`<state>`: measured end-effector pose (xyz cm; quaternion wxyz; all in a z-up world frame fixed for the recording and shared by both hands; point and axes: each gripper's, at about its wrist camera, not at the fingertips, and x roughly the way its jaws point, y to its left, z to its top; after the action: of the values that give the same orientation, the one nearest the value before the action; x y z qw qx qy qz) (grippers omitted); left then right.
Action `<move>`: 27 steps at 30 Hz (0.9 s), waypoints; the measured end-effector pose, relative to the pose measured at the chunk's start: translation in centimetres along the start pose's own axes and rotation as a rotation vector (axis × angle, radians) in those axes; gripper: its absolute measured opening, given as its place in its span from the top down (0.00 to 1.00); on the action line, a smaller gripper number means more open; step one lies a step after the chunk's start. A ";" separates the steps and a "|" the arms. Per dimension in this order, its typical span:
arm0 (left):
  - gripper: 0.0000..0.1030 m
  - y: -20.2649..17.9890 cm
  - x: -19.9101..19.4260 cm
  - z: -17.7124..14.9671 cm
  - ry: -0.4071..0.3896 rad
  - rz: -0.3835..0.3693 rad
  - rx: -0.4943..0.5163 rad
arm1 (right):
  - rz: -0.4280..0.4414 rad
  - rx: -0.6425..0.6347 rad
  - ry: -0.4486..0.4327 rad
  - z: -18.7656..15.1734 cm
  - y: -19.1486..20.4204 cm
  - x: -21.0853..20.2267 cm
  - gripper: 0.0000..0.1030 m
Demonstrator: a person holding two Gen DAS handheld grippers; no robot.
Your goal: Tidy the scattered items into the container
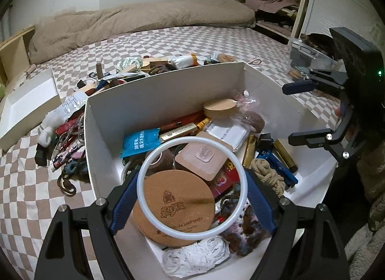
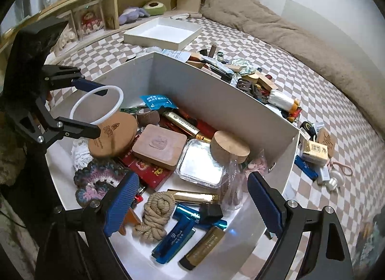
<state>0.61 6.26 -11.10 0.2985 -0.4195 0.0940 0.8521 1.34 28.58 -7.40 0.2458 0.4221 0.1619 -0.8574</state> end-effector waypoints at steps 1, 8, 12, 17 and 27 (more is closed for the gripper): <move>0.18 0.0 0.0 0.0 -0.001 0.010 0.001 | -0.001 0.018 -0.003 -0.2 0.0 0.0 0.11; 0.04 1.0 -0.1 0.1 -0.019 0.014 -0.075 | 0.011 0.104 -0.031 -1.4 -0.2 -0.2 0.11; 0.04 0.8 0.0 0.0 -0.018 0.022 -0.064 | 0.016 0.112 -0.034 -1.6 -0.1 -0.2 0.11; 0.04 0.6 -0.1 0.0 -0.025 0.034 -0.054 | 0.012 0.123 -0.039 -1.7 -0.1 -0.4 0.11; 0.04 0.6 -0.6 0.2 -0.047 0.033 -0.060 | 0.001 0.149 -0.054 -1.7 0.3 -0.6 0.11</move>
<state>0.46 5.60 -10.53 0.2739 -0.4066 0.0683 0.8689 2.90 29.35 -7.91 0.2183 0.4161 0.0909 -0.8780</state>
